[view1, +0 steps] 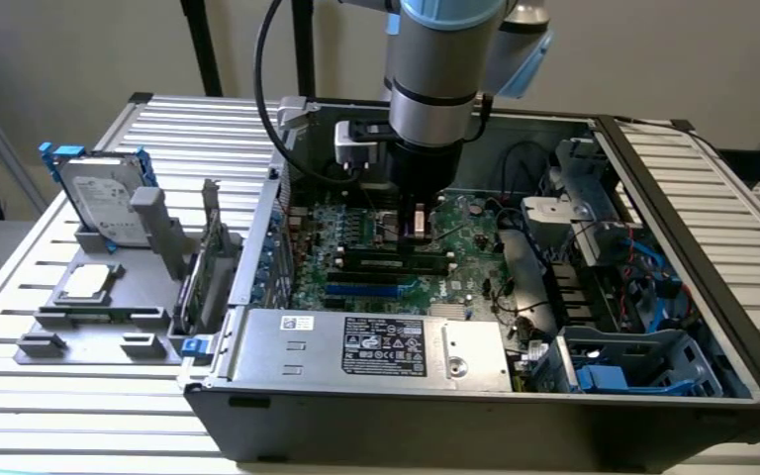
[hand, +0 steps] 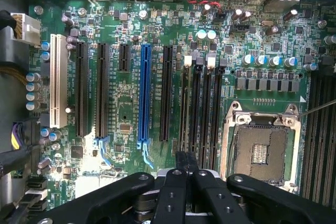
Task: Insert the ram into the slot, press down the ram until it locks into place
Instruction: 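Press down the ram until it locks into place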
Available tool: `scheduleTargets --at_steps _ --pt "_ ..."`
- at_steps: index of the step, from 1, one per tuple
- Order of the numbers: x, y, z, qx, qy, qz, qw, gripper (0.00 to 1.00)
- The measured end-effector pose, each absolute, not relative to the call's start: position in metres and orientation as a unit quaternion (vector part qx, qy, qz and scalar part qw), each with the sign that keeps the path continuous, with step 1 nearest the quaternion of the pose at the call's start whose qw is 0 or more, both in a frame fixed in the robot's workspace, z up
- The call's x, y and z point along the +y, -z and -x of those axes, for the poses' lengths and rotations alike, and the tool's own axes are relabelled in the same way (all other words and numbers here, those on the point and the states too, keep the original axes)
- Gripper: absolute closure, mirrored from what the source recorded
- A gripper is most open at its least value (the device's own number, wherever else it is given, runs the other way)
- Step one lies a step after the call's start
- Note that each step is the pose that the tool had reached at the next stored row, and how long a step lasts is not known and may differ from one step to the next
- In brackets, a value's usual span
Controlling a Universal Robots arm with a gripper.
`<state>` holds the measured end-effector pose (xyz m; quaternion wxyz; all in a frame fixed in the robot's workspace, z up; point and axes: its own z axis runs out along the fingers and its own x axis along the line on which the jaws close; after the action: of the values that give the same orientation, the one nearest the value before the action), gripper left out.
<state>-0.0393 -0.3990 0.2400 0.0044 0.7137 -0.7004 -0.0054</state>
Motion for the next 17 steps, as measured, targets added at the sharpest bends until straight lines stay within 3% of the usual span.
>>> scheduleTargets --at_steps 17 --pt "-0.397 -0.2349 0.043 -0.7 0.005 -0.714 0.004 0.9"
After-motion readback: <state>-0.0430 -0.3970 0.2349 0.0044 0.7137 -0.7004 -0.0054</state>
